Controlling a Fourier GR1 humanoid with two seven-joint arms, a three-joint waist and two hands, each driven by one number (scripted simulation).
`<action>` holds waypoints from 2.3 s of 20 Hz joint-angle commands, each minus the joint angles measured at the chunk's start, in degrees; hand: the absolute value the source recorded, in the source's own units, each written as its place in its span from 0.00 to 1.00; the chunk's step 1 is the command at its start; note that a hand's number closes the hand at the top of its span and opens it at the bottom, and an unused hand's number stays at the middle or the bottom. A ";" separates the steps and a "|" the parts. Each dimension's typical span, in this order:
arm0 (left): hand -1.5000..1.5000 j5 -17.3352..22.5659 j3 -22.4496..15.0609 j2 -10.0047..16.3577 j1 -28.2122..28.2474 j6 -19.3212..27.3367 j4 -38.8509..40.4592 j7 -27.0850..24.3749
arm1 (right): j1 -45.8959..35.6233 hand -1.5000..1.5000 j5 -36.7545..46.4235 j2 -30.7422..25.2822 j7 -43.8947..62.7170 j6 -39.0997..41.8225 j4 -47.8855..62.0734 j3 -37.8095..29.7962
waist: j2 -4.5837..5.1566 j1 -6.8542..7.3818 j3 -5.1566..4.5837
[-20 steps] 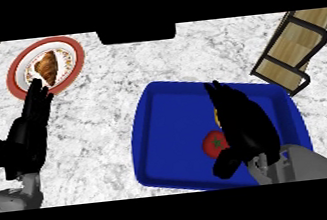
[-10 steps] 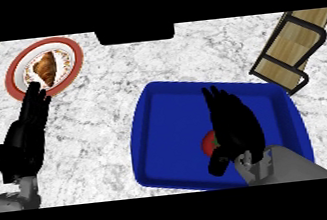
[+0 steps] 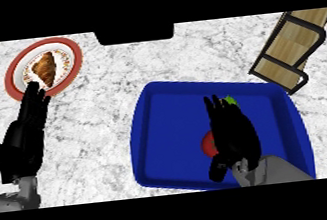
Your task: Pick the tomato from the tray and place it in the tiered shelf
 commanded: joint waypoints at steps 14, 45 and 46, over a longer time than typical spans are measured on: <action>0.50 -3.42 4.13 -4.40 0.26 -4.29 2.01 -2.39 | 5.20 0.00 11.99 11.27 -4.28 1.49 10.08 -7.09 | 0.13 0.15 0.02; 0.50 -3.77 8.29 -3.69 1.17 -5.58 -2.00 2.23 | 16.22 1.00 -17.51 -39.72 -95.16 5.03 5.70 -27.40 | -0.12 -2.71 0.34; 0.50 -5.12 6.85 -4.88 2.63 -4.87 -1.32 1.08 | 16.06 1.00 -21.29 -40.08 -97.77 6.39 7.32 -30.07 | 0.01 -2.82 0.33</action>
